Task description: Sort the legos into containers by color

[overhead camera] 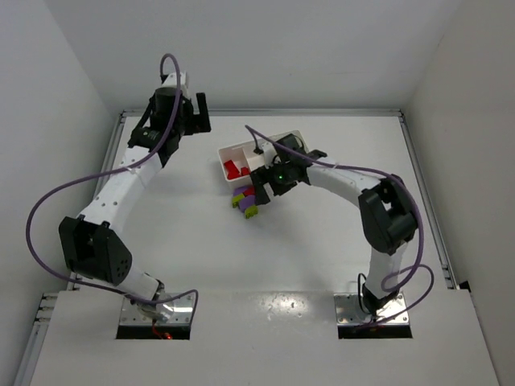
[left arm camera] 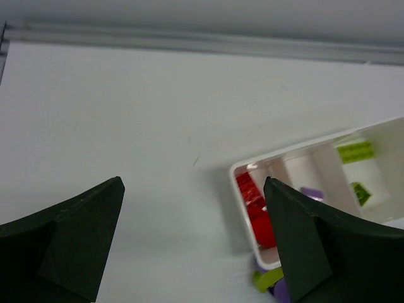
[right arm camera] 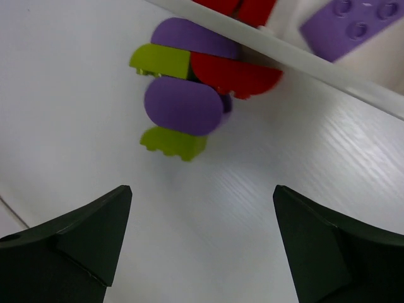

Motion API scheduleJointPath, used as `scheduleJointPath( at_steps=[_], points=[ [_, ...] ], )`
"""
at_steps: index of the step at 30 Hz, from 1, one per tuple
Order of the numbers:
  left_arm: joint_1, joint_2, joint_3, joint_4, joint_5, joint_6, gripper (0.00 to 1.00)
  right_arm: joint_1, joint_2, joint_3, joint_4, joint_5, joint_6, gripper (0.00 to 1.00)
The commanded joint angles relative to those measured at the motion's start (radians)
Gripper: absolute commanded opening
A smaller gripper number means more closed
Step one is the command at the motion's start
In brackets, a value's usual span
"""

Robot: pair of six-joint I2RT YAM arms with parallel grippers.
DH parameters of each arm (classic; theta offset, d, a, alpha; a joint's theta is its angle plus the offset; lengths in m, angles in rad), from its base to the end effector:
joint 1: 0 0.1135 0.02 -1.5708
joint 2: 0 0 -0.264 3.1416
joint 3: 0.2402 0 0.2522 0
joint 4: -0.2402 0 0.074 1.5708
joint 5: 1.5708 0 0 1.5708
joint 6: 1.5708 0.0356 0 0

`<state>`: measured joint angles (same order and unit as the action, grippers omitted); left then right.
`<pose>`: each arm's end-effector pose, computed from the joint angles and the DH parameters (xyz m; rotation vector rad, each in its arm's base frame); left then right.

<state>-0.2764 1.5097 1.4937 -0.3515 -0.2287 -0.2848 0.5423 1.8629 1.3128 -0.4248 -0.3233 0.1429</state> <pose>0.3401 -0.0881 0.3940 -0.1599 1.9247 -0.1536 0.3339 0.2144 0.2002 -0.6453 2.5300 0.6695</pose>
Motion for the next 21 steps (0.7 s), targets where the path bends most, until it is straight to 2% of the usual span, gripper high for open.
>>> scheduleJointPath(
  at_steps=[1,2,13,21],
  points=[
    [0.031,-0.066,-0.055,-0.038,-0.018,-0.047,1.00,0.073,0.059,0.084,0.075,0.101,0.159,0.96],
    [0.045,-0.075,-0.065,-0.038,-0.018,-0.047,1.00,0.073,0.103,0.118,0.075,0.092,0.171,1.00],
    [0.141,-0.144,-0.118,-0.038,0.040,-0.027,1.00,0.137,0.203,0.175,0.089,0.228,0.253,1.00],
    [0.174,-0.175,-0.178,-0.038,0.075,-0.017,1.00,0.159,0.288,0.250,0.077,0.207,0.253,1.00]
  ],
)
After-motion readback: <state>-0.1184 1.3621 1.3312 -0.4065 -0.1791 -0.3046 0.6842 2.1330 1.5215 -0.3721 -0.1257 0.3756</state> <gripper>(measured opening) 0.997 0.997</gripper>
